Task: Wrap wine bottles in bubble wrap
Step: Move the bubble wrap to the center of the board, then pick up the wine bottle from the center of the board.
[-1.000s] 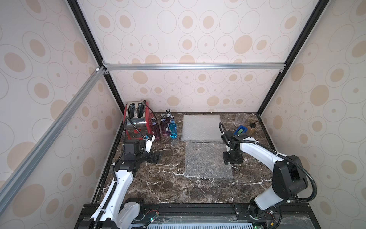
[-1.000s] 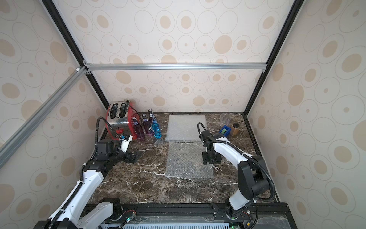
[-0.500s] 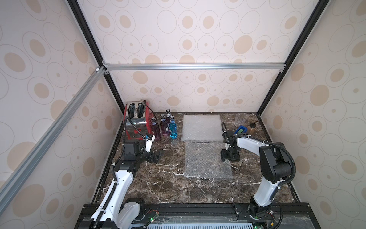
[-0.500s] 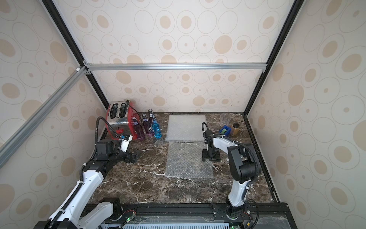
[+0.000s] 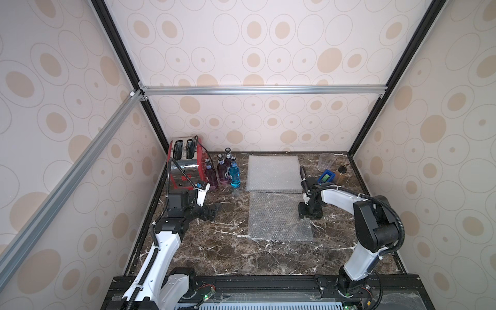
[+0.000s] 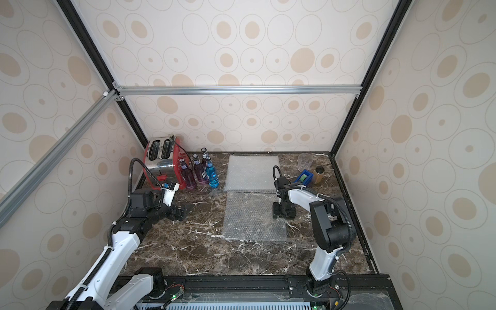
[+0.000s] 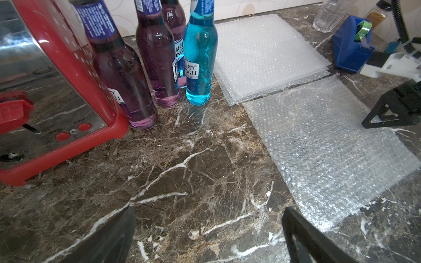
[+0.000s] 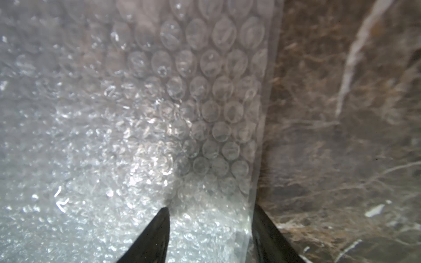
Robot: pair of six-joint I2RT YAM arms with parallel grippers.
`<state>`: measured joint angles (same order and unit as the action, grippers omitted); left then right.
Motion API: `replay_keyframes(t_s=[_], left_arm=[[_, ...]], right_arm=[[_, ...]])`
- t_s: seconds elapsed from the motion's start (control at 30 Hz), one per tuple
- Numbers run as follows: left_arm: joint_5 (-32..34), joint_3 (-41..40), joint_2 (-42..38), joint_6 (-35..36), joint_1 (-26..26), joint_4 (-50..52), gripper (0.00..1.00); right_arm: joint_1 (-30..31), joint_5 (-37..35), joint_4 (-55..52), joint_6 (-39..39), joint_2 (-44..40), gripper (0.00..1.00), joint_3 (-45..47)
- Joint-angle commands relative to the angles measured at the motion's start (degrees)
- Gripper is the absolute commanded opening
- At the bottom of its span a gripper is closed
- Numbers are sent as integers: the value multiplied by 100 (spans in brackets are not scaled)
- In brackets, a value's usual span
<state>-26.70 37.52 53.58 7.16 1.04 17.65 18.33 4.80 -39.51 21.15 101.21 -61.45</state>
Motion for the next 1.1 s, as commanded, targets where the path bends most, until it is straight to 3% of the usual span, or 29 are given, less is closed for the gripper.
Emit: replay_keyframes(t_s=[0.0, 0.27, 0.43, 0.57, 0.6, 0.67, 0.87, 1.07], left_arm=[[-37, -16, -41, 102, 28, -63, 99], [-51, -47, -58, 119, 36, -66, 99], [-65, -10, -68, 127, 41, -11, 99], [-113, -41, -85, 121, 72, -30, 99], [-125, -17, -76, 107, 69, -1, 99], [-117, -23, -70, 131, 72, -22, 99], [-245, -52, -102, 146, 71, -16, 99], [-350, -110, -169, 190, 116, -26, 99]], right_arm=[[251, 718, 276, 225, 301, 58, 48], [537, 542, 82, 321, 526, 61, -261], [514, -235, -596, 28, 88, 70, -594], [523, -293, -965, -67, -352, 72, -982], [548, -209, -987, -80, -443, 78, -1108], [648, -82, -959, -143, -497, 80, -1387], [1192, -102, -644, -213, 101, 80, -2932], [1593, 80, 542, -224, 1009, 76, -4128]])
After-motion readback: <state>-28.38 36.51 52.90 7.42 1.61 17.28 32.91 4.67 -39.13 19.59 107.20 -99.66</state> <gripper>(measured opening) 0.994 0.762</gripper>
